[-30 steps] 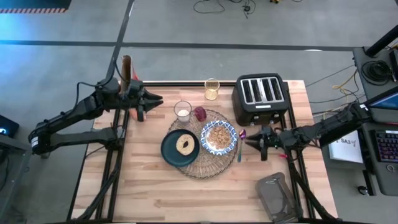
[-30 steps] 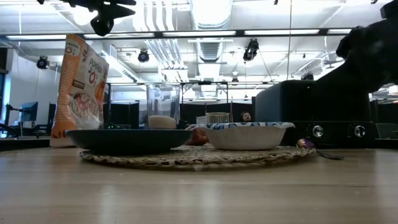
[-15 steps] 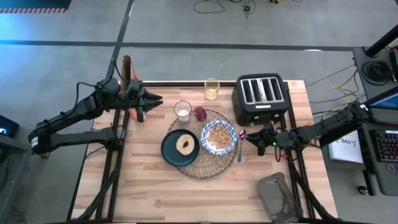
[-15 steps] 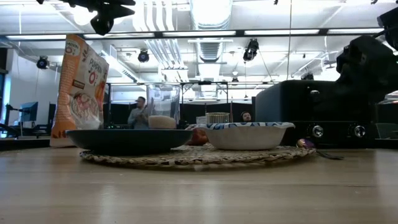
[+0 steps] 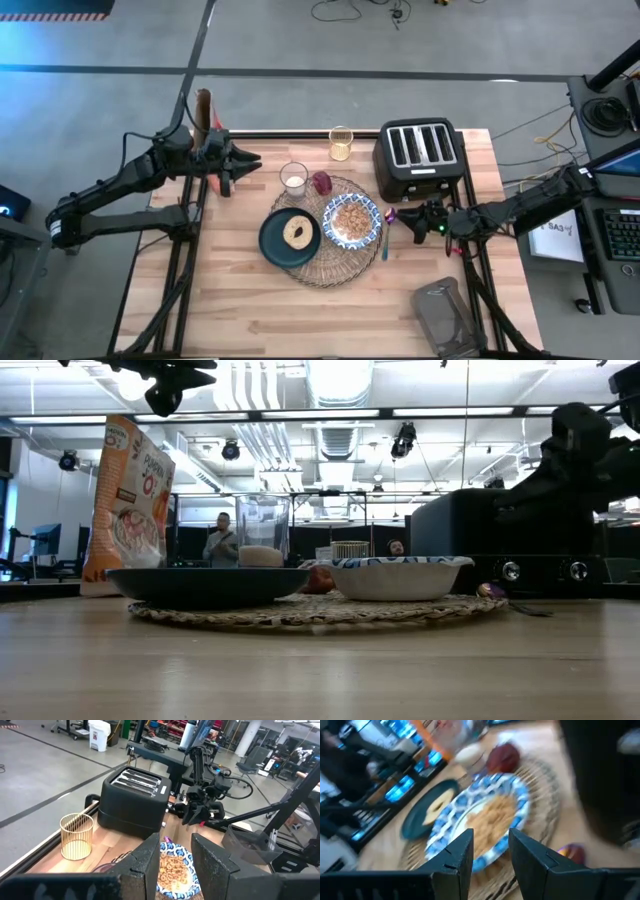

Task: Arrange a breakfast setting
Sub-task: Return to Home Position

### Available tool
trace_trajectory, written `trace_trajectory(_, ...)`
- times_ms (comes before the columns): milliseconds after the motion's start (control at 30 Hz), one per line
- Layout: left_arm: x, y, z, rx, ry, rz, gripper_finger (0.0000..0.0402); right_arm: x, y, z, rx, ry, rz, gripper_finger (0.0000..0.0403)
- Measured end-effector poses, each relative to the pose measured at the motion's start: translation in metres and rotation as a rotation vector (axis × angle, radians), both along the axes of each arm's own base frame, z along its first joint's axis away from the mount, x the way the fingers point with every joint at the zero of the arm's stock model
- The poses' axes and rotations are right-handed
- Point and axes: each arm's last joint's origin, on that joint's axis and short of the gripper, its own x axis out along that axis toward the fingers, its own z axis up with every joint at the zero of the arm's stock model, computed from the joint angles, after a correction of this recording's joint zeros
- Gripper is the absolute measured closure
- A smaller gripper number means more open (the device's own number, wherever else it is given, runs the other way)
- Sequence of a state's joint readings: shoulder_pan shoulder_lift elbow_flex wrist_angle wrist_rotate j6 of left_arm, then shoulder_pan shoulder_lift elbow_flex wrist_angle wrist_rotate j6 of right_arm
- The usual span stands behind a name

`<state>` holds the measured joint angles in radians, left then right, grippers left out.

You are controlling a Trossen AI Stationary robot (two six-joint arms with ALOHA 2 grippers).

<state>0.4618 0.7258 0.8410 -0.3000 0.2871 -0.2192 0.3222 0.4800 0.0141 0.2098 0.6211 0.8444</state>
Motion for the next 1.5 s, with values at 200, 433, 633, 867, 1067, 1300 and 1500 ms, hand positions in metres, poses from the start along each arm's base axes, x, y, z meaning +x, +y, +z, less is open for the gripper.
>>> trace_trajectory(200,0.000,0.000,0.000,-0.005,-0.001,0.000,0.0306,0.002,0.003,0.001,-0.024,0.020,0.108,0.0289)
trace_trajectory(433,0.000,0.000,0.000,-0.007,-0.001,-0.001,0.0306,0.002,0.002,0.002,-0.006,0.006,0.078,0.0289)
trace_trajectory(633,0.000,0.000,0.000,-0.008,-0.001,-0.001,0.0306,0.002,0.002,0.002,0.018,-0.004,0.059,0.0289)
trace_trajectory(867,0.000,0.000,0.000,-0.015,-0.002,0.000,0.0306,-0.008,-0.011,0.002,-0.014,-0.087,-0.416,0.0289)
trace_trajectory(1067,-0.001,0.000,0.000,-0.033,-0.006,0.003,0.0306,-0.009,-0.013,0.009,-0.015,-0.165,-0.515,0.0289)
trace_trajectory(1300,-0.001,-0.001,0.001,-0.024,-0.009,0.002,0.0306,-0.009,-0.013,0.009,-0.030,-0.147,-0.490,0.0287)
trace_trajectory(1500,-0.001,-0.001,0.001,-0.023,-0.009,0.002,0.0306,-0.008,-0.013,0.009,-0.032,-0.143,-0.486,0.0288)
